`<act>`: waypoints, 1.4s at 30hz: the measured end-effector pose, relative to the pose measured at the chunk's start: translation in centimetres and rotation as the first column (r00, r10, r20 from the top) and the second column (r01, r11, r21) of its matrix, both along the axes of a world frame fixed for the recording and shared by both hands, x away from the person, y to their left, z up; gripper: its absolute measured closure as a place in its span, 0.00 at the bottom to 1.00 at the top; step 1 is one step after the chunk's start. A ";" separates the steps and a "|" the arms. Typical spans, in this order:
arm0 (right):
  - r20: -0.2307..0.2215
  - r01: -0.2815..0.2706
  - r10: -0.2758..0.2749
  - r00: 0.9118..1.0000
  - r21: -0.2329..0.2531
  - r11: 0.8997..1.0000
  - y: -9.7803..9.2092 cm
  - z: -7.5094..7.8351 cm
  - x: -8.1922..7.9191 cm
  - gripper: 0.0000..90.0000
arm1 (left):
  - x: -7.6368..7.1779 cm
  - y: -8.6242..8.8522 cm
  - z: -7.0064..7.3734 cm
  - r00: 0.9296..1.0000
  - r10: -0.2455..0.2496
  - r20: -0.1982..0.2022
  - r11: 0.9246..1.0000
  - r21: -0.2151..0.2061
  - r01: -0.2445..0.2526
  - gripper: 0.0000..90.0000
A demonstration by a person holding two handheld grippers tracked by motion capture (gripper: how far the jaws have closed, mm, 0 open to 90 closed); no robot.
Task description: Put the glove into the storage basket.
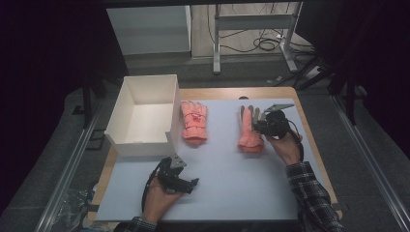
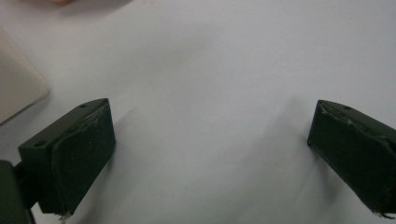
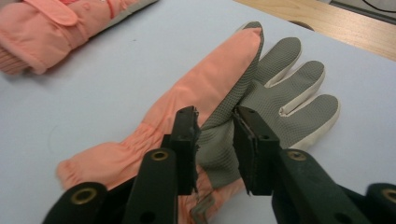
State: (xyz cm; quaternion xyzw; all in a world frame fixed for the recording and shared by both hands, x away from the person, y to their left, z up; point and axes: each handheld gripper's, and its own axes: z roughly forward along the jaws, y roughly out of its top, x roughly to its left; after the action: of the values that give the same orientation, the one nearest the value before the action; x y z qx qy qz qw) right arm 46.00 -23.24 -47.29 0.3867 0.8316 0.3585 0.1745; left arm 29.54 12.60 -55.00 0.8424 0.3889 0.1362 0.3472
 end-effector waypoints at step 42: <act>-0.029 0.053 -0.049 0.998 0.152 0.987 0.8 0.6 -3.3 1.00 | 0.0 0.0 0.0 1.000 0.003 0.001 1.000 -0.002 -0.003 0.01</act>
State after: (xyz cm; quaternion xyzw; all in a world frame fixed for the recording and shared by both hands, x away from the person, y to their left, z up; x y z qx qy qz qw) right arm 42.65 -22.44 -46.73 0.4244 0.7935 0.4119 0.1431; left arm 29.52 12.58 -55.01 0.8415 0.3900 0.1366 0.3482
